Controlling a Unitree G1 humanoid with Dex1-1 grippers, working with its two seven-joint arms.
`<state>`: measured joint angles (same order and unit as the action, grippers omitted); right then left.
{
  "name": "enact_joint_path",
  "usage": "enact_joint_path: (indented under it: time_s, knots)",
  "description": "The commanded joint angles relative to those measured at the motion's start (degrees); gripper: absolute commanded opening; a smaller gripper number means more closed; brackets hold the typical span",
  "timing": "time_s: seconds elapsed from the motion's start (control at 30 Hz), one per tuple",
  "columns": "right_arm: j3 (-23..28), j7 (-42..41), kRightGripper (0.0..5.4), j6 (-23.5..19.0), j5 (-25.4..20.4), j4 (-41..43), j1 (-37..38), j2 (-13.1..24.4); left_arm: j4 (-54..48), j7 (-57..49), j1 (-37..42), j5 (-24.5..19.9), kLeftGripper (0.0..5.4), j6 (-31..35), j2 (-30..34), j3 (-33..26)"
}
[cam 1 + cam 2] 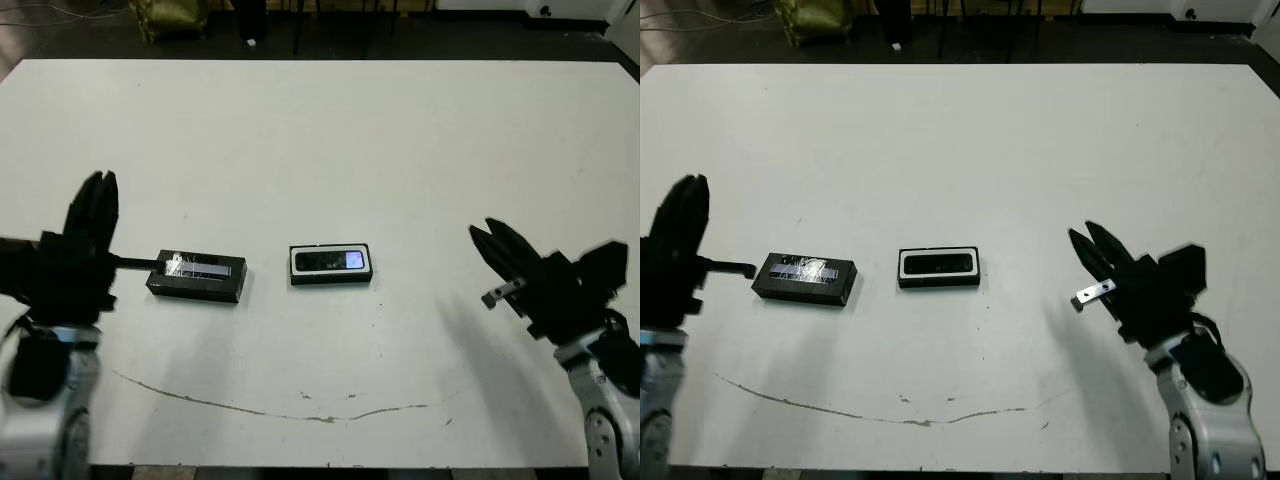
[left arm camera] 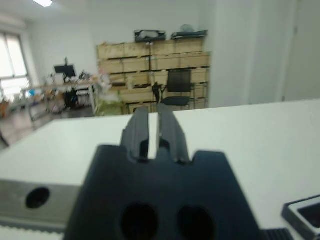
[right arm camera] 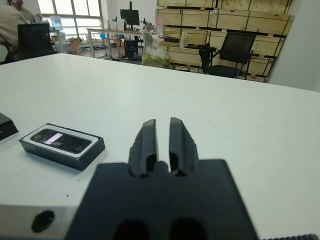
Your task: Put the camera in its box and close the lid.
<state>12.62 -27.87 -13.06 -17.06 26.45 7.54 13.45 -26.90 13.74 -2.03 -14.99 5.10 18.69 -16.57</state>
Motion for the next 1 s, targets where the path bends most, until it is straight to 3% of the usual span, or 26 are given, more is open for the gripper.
enact_joint_path:
  time_s: [0.03,0.17,0.27,0.4,0.47,0.7,0.87,1.0]
  knots:
    - [0.43,1.1,0.01,0.34,-0.84,1.46,2.22,0.66,3.51,7.36,3.7,-0.37,0.0,2.2,9.28,-1.4]
    - [-0.18,1.51,0.01,1.81,-0.93,1.47,2.83,0.71,4.14,22.85,8.18,-1.5,0.0,6.72,24.66,0.55]
    - [-0.82,2.78,0.01,1.41,-0.68,2.21,3.36,0.61,4.21,36.06,13.4,-1.33,0.0,8.72,35.65,6.0]
    - [-1.33,3.59,0.01,1.21,-0.76,3.0,3.43,1.12,5.06,45.34,22.45,2.96,0.0,9.54,40.94,16.11]
    - [-1.47,4.02,0.01,1.32,-0.98,3.28,3.5,1.01,5.23,48.93,27.66,4.73,0.0,12.62,41.64,21.18]
    - [-1.76,4.34,0.01,2.44,-1.84,3.05,3.75,0.56,9.57,60.69,41.48,11.45,0.0,13.87,37.76,35.77]
    - [-2.32,4.81,0.01,3.66,-1.7,2.94,3.92,0.26,12.62,67.05,44.97,13.95,0.0,16.1,34.24,42.91]
    - [-3.04,6.09,0.01,3.65,-1.2,3.36,4.01,-0.01,14.3,70.12,45.09,16.22,0.0,12.32,32.7,45.84]
